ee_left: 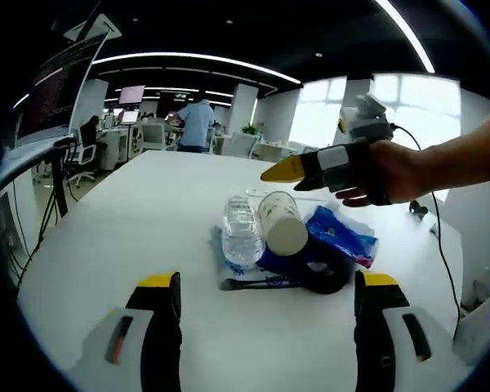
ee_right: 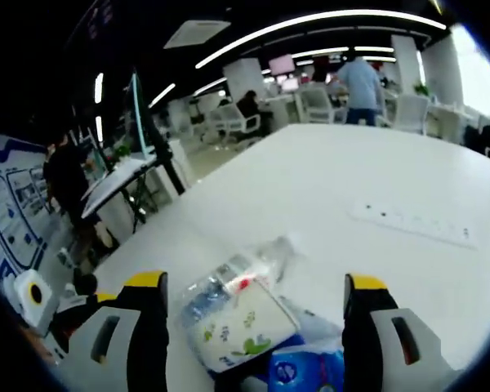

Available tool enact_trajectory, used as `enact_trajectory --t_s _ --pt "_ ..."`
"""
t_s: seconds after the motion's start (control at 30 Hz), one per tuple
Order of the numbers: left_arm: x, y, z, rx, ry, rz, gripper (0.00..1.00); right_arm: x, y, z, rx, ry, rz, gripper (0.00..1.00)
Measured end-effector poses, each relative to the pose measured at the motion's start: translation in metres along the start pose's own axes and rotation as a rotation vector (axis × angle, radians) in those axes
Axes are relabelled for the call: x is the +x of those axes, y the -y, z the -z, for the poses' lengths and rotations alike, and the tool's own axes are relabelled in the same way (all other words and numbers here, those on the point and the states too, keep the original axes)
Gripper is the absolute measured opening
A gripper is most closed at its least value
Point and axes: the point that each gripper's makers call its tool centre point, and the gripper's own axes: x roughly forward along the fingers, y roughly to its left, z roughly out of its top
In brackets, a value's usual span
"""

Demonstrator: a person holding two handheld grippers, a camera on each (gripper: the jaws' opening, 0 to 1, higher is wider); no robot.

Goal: Arrange the tabletop items into an orderly group along one side of the table until the central work area is clear of visible clutter.

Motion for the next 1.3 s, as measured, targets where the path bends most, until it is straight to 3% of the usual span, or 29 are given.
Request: enact_trajectory --t_s 0.37,0.47,0.57,0.77,1.17,1.3 --pt "0.014 -0.022 -0.008 0.012 -0.007 -0.029 0.85 0.023 0.007 -0.020 -0.003 -0.001 -0.008 0.86" --pt "0.019 -0.028 -0.009 0.006 -0.003 -0.047 0.83 0.027 0.005 -0.025 0.053 0.028 0.001 0.86" --pt "0.026 -0.033 -0.010 -0.025 0.007 -0.066 0.82 0.036 0.003 -0.020 0.035 -0.009 -0.005 0.85" --pt "0.038 -0.033 -0.007 -0.003 -0.004 -0.065 0.77 0.044 -0.008 -0.015 0.004 -0.039 -0.008 0.85" --pt "0.055 -0.041 -0.001 -0.048 -0.024 -0.083 0.74 0.053 0.003 -0.012 0.025 -0.056 0.012 0.85" --pt "0.062 -0.040 -0.001 -0.020 -0.033 -0.080 0.66 0.060 0.007 -0.011 0.018 -0.073 0.010 0.85"
